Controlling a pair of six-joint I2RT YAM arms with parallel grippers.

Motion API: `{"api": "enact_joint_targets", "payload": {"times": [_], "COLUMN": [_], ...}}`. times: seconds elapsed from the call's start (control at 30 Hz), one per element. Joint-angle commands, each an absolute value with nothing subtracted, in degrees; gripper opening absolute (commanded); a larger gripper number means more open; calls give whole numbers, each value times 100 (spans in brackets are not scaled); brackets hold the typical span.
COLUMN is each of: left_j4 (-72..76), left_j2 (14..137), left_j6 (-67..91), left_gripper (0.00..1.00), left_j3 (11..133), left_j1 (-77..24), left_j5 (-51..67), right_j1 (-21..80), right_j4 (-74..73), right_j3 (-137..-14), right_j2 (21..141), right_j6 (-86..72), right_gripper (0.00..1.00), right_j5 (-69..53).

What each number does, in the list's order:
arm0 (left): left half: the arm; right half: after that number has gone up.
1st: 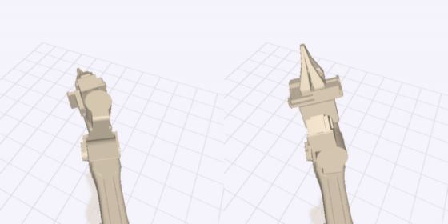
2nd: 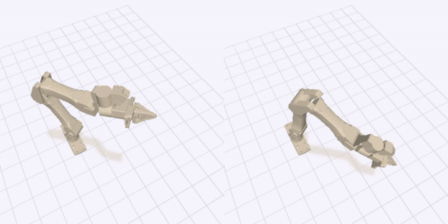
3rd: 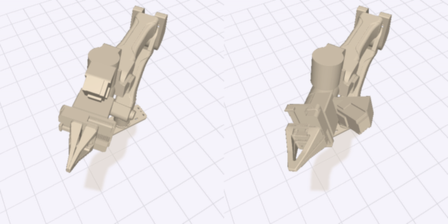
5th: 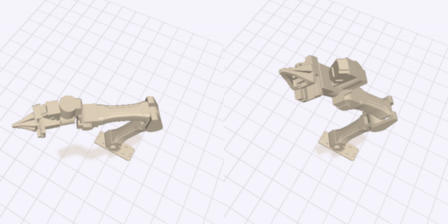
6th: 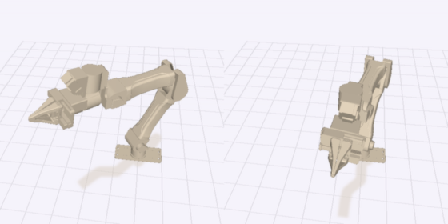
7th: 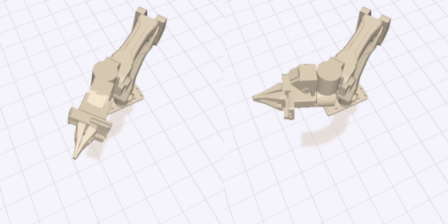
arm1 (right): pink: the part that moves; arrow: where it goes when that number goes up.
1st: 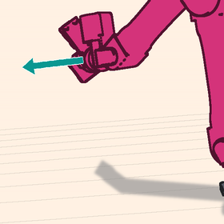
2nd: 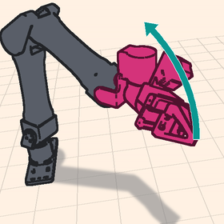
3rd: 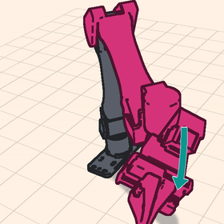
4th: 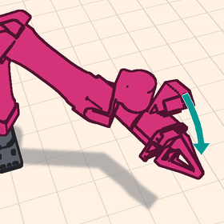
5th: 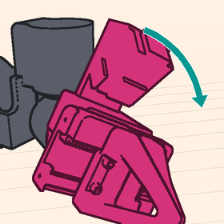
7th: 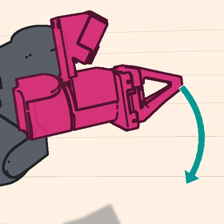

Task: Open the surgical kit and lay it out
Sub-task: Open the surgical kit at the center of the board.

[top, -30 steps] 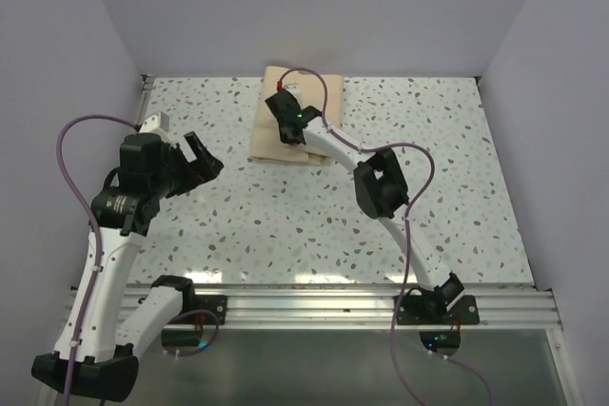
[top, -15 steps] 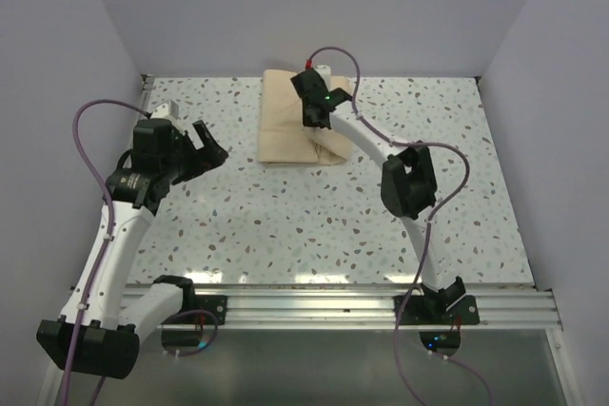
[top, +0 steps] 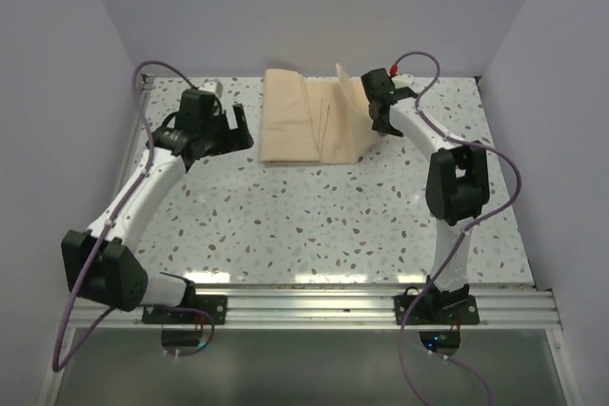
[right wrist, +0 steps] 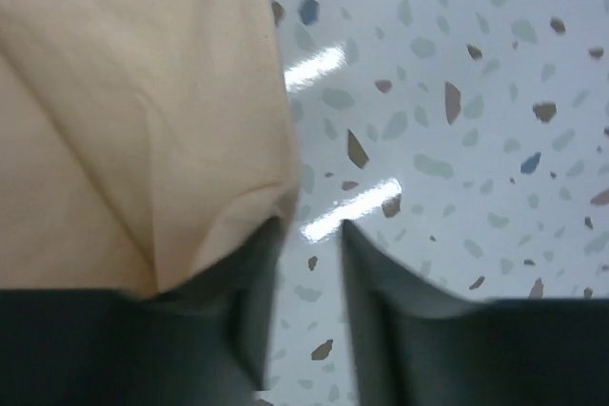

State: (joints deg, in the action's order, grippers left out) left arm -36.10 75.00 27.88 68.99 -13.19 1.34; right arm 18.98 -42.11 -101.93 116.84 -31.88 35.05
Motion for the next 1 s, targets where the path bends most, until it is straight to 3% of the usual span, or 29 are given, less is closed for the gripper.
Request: {"api": "enact_joint_targets", "payload": {"times": [0.0, 0.03, 0.1, 0.4, 0.53, 0.6, 0.77, 0.97], "left_j4": [-3384, -3366, -3287, -3700, -4121, -4192, -4412, -4456], "left_j2": [8312, 8741, 9400, 12230, 12823, 12911, 13139, 13377], "left_j6": [2434, 2452, 2461, 2356, 2338, 2434, 2470, 2417], "left_gripper": [100, 100, 100, 99, 97, 89, 81, 51], "left_j3": [7584, 7907, 8260, 11176, 11662, 11602, 11329, 11136], "left_j1": [-1827, -1915, -2274, -3418, -3700, -3753, -3753, -3753], "left_j5": [-483, -544, -650, -1274, -1755, -1915, -2232, -2110], "right_j1": [1548, 1460, 1222, 712, 712, 712, 712, 712], "right_j4": [-4895, -4904, -4948, -5186, -5177, -5159, -5098, -5089], "right_j3": [-9810, -9643, -9528, -9694, -9852, -9861, -9853, -9958], "right_j2": [11558, 11523, 11391, 10460, 10354, 10345, 10415, 10582], "right_j6": [-3612, -3612, -3534, -3437, -3340, -3331, -3313, -3322], "right_gripper": [72, 84, 98, 98, 98, 97, 97, 96], "right_j5": [3964, 3973, 4060, 4210, 3833, 3674, 3551, 3419]}}
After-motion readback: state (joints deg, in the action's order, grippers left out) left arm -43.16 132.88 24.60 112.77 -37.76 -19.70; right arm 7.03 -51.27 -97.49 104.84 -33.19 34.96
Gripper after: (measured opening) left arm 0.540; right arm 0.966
